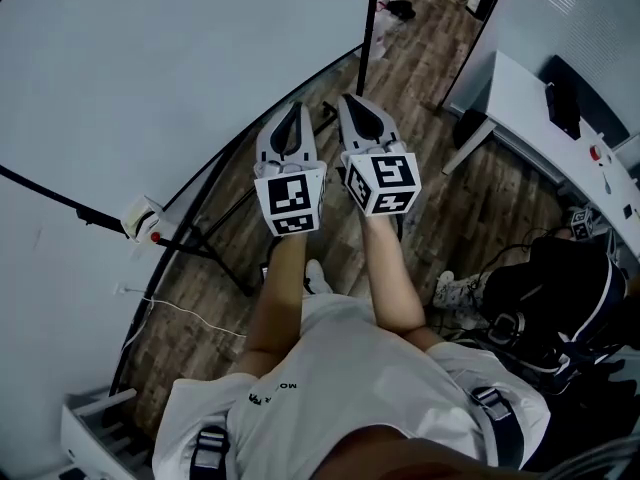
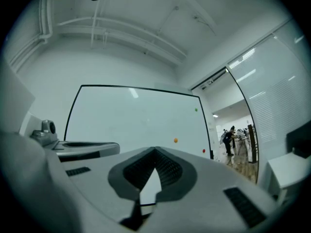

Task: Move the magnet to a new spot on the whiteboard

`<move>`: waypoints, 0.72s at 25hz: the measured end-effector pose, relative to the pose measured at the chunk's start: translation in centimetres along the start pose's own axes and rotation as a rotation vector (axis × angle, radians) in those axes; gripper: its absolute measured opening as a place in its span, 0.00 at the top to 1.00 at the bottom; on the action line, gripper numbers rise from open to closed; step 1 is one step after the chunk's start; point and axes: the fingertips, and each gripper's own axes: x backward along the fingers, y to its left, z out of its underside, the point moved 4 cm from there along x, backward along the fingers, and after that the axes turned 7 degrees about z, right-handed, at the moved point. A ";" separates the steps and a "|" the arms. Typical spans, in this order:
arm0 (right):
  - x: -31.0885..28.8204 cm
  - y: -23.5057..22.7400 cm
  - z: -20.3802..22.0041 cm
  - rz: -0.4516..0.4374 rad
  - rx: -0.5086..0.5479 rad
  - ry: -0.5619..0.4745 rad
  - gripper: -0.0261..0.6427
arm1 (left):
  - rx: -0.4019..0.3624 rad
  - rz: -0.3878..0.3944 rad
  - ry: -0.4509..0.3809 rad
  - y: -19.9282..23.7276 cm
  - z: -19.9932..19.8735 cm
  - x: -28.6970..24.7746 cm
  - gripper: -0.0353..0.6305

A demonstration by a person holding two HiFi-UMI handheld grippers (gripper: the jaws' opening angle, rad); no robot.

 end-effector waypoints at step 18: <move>-13.5 -0.1 0.3 0.045 0.015 0.008 0.94 | 0.028 0.068 -0.007 8.7 2.1 -10.4 0.94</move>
